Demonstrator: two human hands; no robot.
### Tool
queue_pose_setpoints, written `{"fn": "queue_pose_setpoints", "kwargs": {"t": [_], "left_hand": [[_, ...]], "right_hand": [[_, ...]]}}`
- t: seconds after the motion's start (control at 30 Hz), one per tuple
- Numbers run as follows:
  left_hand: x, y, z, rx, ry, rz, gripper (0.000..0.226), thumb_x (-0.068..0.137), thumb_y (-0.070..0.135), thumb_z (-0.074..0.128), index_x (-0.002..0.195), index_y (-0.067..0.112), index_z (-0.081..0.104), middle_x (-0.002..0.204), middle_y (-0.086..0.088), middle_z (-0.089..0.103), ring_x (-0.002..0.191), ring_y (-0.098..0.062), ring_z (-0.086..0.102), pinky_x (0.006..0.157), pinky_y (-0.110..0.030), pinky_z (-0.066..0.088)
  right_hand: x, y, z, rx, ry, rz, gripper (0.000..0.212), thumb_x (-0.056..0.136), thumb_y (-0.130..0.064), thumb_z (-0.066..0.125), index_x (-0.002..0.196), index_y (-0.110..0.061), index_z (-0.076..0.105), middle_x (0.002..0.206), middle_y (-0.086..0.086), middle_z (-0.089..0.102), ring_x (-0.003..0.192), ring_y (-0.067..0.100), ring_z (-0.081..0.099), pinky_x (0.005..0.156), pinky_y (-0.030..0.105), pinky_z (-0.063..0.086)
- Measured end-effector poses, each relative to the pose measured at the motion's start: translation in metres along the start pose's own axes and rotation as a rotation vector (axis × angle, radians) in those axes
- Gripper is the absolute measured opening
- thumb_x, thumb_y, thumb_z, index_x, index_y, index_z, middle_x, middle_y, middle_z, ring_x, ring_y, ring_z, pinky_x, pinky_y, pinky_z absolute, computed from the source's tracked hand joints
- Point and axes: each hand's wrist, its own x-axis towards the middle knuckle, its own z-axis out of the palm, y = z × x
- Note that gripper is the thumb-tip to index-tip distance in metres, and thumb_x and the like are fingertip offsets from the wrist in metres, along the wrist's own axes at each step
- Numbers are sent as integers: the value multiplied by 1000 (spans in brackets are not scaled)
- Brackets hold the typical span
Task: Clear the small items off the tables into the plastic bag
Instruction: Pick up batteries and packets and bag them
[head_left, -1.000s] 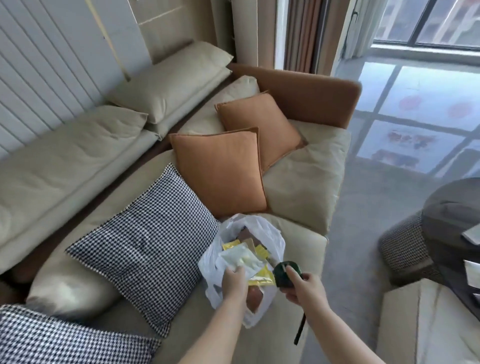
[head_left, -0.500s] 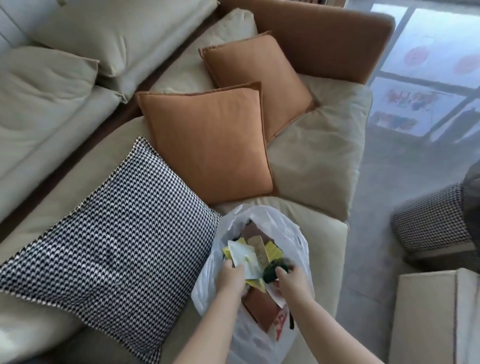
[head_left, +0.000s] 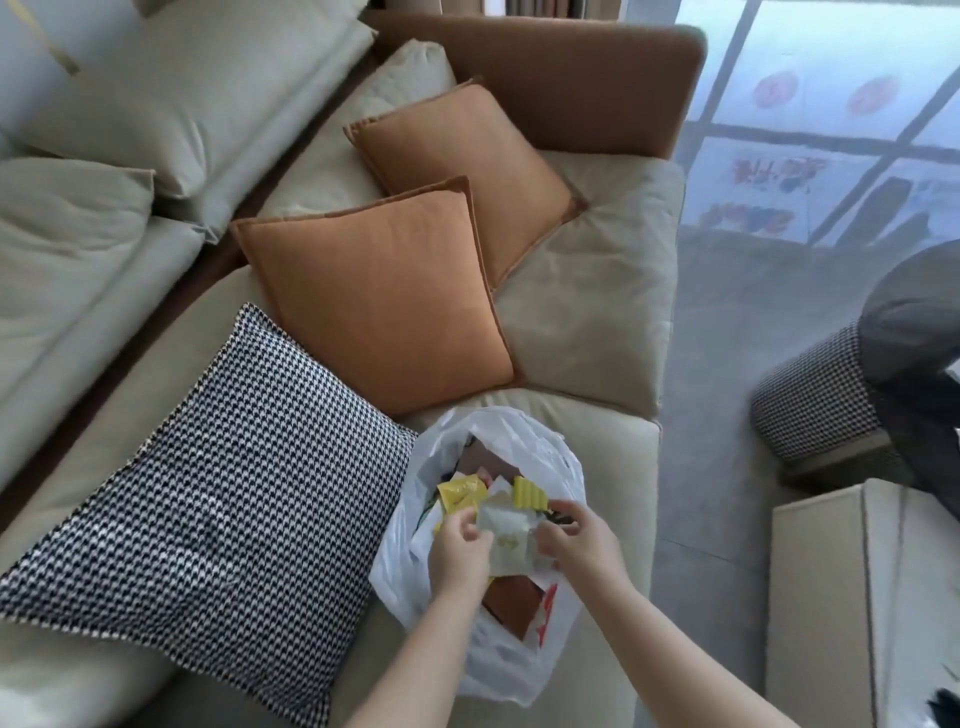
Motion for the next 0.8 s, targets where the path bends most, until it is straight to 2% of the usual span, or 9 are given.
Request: {"fn": "queue_pose_setpoints", "kwargs": {"t": [0.07, 0.17, 0.23, 0.33, 0.4, 0.47, 0.6, 0.67, 0.8], "left_hand": [[-12, 8, 13, 1, -62, 34, 37, 89, 13, 55, 126, 16, 54, 103, 0, 61, 94, -15, 59, 75, -23, 45], [-32, 20, 39, 15, -147, 84, 30, 89, 12, 56, 118, 14, 57, 93, -1, 63, 90, -20, 64, 73, -25, 48], [-47, 29, 61, 4, -212, 118, 26, 88, 12, 59, 114, 11, 59, 87, -1, 65, 86, -22, 65, 80, -31, 51], [-73, 40, 97, 38, -306, 183, 21, 87, 10, 60, 108, 11, 61, 76, 2, 63, 77, -21, 63, 74, -31, 49], [-93, 44, 125, 115, -385, 247, 21, 87, 12, 60, 108, 11, 61, 80, 0, 63, 78, -21, 63, 72, -27, 46], [-115, 42, 153, 206, -455, 306, 22, 87, 14, 61, 109, 10, 62, 88, -4, 66, 82, -20, 63, 77, -28, 47], [-159, 26, 207, 419, -536, 383, 23, 87, 20, 61, 108, 11, 63, 100, -12, 70, 95, -25, 66, 87, -29, 49], [-180, 14, 232, 500, -569, 412, 22, 88, 22, 60, 107, 13, 64, 101, -10, 70, 97, -23, 65, 87, -28, 49], [-222, -16, 280, 777, -575, 530, 22, 88, 37, 55, 105, 26, 65, 103, 6, 69, 99, -11, 63, 83, -22, 47]], "right_hand": [[-8, 6, -10, 42, 42, -6, 27, 86, -16, 58, 112, -19, 62, 78, 3, 69, 75, 20, 68, 73, 36, 55], [-18, 21, -35, 83, 108, -5, 18, 85, -16, 59, 102, -14, 64, 72, -1, 68, 60, 15, 65, 64, 31, 53], [-25, 36, -58, 61, 146, 13, 16, 85, -20, 60, 99, -16, 65, 76, -3, 69, 64, 13, 67, 65, 28, 52], [-38, 64, -97, 44, 216, 53, 16, 84, -23, 62, 98, -18, 67, 84, 0, 71, 80, 16, 67, 72, 28, 51], [-48, 88, -124, 34, 266, 69, 18, 84, -24, 62, 100, -18, 67, 92, 0, 71, 84, 13, 63, 70, 23, 44], [-59, 113, -150, 24, 316, 73, 21, 85, -24, 62, 103, -16, 67, 100, 0, 70, 88, 9, 59, 72, 17, 37], [-83, 170, -197, 41, 384, 120, 23, 87, -23, 62, 106, -13, 67, 106, 2, 69, 97, 13, 61, 73, 15, 36], [-98, 202, -217, 48, 407, 160, 23, 87, -26, 61, 108, -16, 66, 107, 0, 69, 100, 13, 61, 75, 16, 38], [-132, 271, -253, 24, 435, 238, 25, 89, -33, 55, 110, -22, 64, 112, -4, 67, 105, 14, 60, 75, 18, 39]]}}
